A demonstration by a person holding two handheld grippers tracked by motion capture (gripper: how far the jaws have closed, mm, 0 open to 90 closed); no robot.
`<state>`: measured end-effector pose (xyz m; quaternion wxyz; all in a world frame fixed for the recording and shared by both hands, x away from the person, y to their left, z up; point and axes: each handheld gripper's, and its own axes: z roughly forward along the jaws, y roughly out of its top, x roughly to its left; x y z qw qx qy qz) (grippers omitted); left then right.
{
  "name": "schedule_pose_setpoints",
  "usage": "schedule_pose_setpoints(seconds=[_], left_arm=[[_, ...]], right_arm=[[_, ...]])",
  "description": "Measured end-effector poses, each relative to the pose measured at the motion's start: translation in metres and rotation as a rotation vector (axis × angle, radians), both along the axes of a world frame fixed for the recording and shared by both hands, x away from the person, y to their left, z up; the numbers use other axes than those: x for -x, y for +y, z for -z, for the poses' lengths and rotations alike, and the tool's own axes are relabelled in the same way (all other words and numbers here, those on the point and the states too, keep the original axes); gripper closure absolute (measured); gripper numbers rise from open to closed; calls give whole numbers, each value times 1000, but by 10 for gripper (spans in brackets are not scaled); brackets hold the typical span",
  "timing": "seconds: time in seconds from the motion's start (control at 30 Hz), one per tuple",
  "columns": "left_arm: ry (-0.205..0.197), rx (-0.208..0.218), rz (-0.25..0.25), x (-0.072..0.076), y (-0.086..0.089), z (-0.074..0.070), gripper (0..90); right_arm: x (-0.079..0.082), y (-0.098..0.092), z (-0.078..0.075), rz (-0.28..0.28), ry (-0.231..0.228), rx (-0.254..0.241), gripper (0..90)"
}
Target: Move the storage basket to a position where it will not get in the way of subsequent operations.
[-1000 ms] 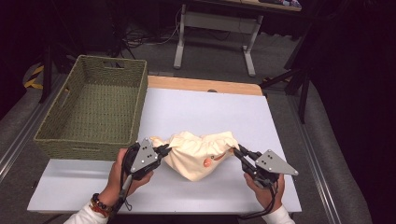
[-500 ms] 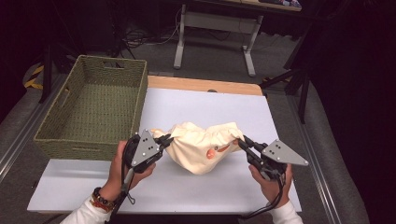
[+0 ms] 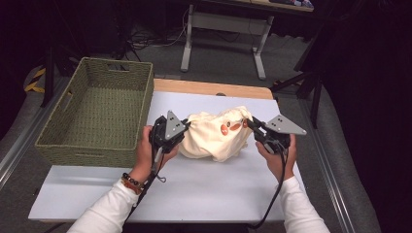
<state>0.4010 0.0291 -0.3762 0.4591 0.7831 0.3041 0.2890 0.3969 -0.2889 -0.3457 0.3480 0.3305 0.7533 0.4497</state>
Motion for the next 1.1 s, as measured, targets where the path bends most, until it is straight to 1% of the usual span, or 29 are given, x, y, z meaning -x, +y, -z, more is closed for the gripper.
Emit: schedule_pose_setpoints(seconds=[0.1, 0.2, 0.23, 0.27, 0.3, 0.4, 0.47, 0.5, 0.53, 0.57, 0.63, 0.67, 0.7, 0.77, 0.8, 0.83, 0.87, 0.9, 0.93, 1.0, 1.03, 1.07, 1.1], left_arm=[[17, -12, -36, -16, -4, 9, 839], [43, 0, -68, -31, -8, 14, 837], [43, 0, -68, -31, -8, 14, 836], [42, -9, -79, -36, -10, 15, 836], [57, -6, -84, -43, -12, 17, 835], [76, -7, -95, -53, -13, 21, 833], [92, -8, -109, -59, -13, 26, 828], [101, -15, -113, -62, -13, 28, 826], [104, -19, -119, -65, -12, 30, 825], [113, -9, -127, -68, -12, 33, 824], [128, -8, -129, -73, -11, 36, 822], [134, -15, -127, -76, -11, 38, 822], [137, -15, -127, -77, -11, 39, 822], [135, -30, -137, -80, -11, 41, 816], [141, -25, -138, -82, -11, 42, 804], [132, -28, -152, -82, -11, 42, 785], [129, -19, -164, -82, -11, 41, 749], [131, -7, -152, -81, -11, 40, 750], [125, -6, -144, -80, -12, 38, 762], [113, -1, -139, -75, -12, 34, 755], [107, 9, -137, -72, -11, 32, 749], [91, 13, -144, -69, -11, 29, 743], [90, 23, -135, -66, -10, 28, 740]], right_arm=[[-15, 0, 7, 2, 32, -2, 814], [-30, 2, 12, 16, 49, -4, 813], [-30, 2, 12, 16, 49, -4, 813], [-35, 4, 13, 23, 55, 4, 813], [-47, 7, 16, 32, 72, 12, 812], [-60, 9, 20, 44, 96, -3, 812], [-68, 11, 25, 51, 106, 9, 812], [-73, 12, 27, 57, 111, 19, 813], [-77, 13, 30, 63, 121, 16, 814], [-80, 13, 32, 67, 132, 11, 815], [-87, 14, 36, 81, 143, 13, 832], [-90, 14, 38, 85, 148, 8, 836], [-92, 14, 40, 82, 150, 0, 866], [-96, 15, 44, 86, 161, 9, 860], [-97, 16, 46, 87, 166, 17, 858], [-98, 17, 47, 84, 173, 16, 858], [-98, 18, 49, 83, 178, 17, 858], [-97, 19, 49, 85, 178, 23, 854], [-96, 19, 49, 84, 173, 25, 849], [-92, 19, 46, 83, 158, 17, 843], [-89, 18, 44, 80, 149, 12, 842], [-86, 17, 42, 74, 141, 9, 837], [-83, 15, 40, 70, 135, 4, 831]])
